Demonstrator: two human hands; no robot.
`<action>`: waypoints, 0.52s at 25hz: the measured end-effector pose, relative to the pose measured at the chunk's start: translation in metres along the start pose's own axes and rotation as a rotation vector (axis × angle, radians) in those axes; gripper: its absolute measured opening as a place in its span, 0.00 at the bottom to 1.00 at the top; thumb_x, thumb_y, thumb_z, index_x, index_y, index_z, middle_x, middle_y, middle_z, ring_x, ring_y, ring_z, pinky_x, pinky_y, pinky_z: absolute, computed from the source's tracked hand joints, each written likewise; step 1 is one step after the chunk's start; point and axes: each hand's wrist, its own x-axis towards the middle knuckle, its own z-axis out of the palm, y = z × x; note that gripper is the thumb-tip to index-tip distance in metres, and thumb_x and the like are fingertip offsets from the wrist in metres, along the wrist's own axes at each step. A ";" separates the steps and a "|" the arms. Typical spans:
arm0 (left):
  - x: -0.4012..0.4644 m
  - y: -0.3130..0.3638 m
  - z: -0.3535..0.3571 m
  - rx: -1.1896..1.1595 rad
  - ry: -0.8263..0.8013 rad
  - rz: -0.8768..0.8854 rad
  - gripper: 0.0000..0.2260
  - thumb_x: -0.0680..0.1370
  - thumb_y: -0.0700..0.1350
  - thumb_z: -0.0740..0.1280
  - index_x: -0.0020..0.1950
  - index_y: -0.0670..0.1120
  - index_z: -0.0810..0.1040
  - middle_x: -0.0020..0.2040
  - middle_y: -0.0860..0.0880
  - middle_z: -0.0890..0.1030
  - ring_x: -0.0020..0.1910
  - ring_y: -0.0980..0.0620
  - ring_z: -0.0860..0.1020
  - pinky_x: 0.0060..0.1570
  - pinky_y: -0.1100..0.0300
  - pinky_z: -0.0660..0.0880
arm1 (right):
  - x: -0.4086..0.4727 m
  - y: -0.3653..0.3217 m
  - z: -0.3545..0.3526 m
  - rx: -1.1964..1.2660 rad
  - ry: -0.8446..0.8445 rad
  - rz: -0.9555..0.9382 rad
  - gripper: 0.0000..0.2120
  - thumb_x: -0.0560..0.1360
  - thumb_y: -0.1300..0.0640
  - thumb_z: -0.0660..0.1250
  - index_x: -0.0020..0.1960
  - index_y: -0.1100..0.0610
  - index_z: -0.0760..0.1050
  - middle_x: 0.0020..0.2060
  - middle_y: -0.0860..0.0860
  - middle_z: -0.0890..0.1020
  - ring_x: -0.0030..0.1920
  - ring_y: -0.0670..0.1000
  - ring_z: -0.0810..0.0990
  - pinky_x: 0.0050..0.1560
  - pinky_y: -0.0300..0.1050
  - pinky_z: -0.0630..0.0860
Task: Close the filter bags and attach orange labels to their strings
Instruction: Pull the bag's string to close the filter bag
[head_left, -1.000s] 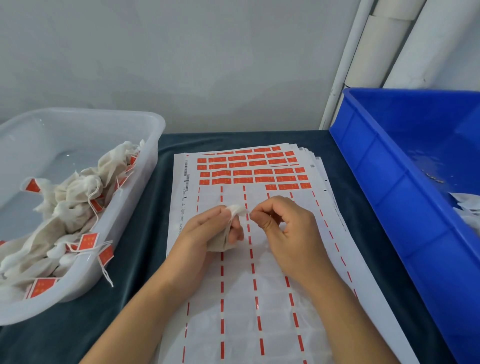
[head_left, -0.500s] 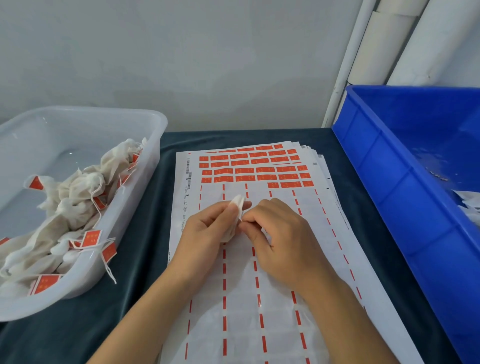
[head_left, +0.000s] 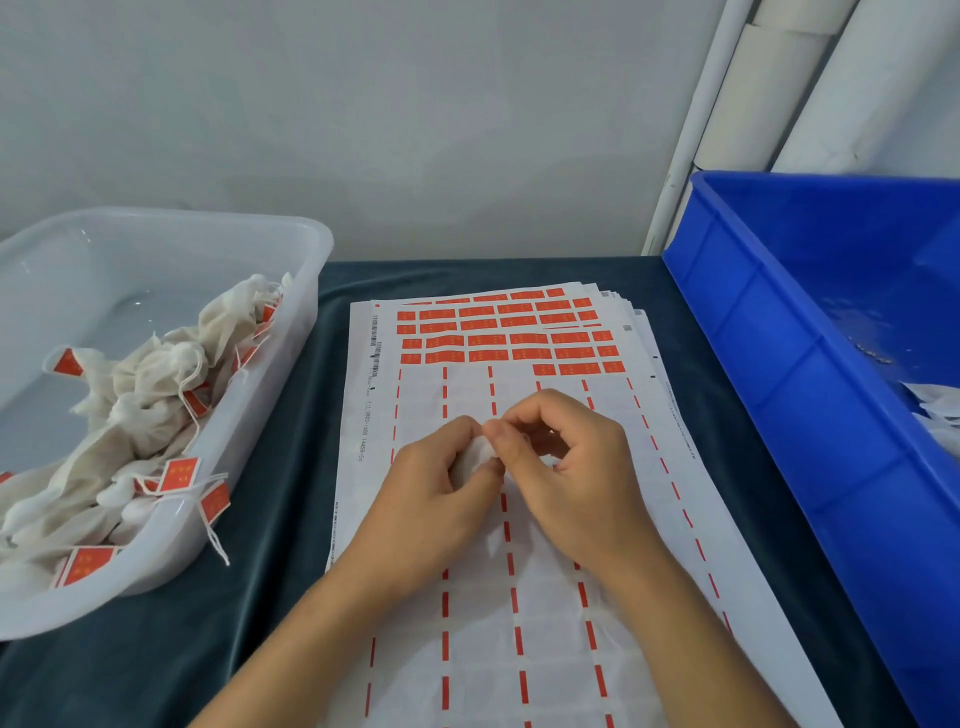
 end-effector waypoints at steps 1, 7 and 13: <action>-0.001 0.001 0.002 0.027 0.047 0.001 0.08 0.84 0.50 0.66 0.47 0.52 0.80 0.39 0.53 0.80 0.35 0.58 0.76 0.36 0.67 0.72 | 0.000 0.000 -0.001 0.020 0.009 0.029 0.05 0.79 0.48 0.69 0.48 0.48 0.81 0.42 0.39 0.83 0.49 0.44 0.83 0.47 0.32 0.79; 0.000 0.003 0.006 0.030 0.160 -0.050 0.06 0.83 0.51 0.66 0.48 0.57 0.81 0.43 0.62 0.82 0.45 0.60 0.80 0.39 0.74 0.74 | 0.002 0.004 -0.005 0.148 -0.017 0.189 0.04 0.80 0.49 0.71 0.49 0.47 0.84 0.41 0.40 0.86 0.46 0.45 0.85 0.46 0.37 0.82; -0.002 0.004 0.008 0.058 0.151 -0.009 0.05 0.82 0.48 0.68 0.48 0.58 0.81 0.44 0.62 0.82 0.46 0.58 0.80 0.42 0.71 0.75 | 0.003 0.006 -0.006 0.231 0.006 0.277 0.04 0.79 0.51 0.73 0.49 0.50 0.85 0.39 0.44 0.87 0.42 0.48 0.87 0.42 0.41 0.84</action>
